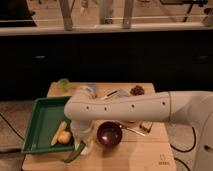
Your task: Place pepper in paper cup
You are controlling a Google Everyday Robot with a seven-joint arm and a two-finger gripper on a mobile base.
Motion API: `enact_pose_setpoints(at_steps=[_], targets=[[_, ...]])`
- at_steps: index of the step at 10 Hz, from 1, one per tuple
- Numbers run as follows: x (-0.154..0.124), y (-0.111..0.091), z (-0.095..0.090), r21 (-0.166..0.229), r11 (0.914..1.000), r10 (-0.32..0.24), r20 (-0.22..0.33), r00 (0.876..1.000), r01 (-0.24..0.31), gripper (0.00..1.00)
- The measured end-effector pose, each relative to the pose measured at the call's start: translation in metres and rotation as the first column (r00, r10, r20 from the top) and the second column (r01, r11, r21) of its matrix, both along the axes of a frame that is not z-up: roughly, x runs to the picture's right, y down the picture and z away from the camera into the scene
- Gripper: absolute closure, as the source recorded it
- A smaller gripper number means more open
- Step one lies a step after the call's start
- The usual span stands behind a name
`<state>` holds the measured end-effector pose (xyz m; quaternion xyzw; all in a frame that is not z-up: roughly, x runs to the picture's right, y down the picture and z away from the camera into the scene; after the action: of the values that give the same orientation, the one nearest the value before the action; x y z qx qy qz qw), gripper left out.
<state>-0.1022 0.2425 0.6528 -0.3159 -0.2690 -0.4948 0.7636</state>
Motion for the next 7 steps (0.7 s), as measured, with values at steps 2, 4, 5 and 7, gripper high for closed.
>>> enact_pose_setpoints(at_steps=[2, 4, 5, 7], targets=[[0.0005, 0.0005, 0.0012, -0.007, 1.0, 0.001, 0.005, 1.0, -0.001, 0.45], [0.0017, 0.0007, 0.0025, -0.014, 0.9999, 0.004, 0.008, 1.0, -0.004, 0.25], [0.0017, 0.0011, 0.0031, -0.017, 0.9998, 0.004, 0.01, 1.0, -0.004, 0.21], [0.0026, 0.0019, 0.0041, -0.023, 0.9997, 0.005, 0.011, 1.0, -0.004, 0.2]])
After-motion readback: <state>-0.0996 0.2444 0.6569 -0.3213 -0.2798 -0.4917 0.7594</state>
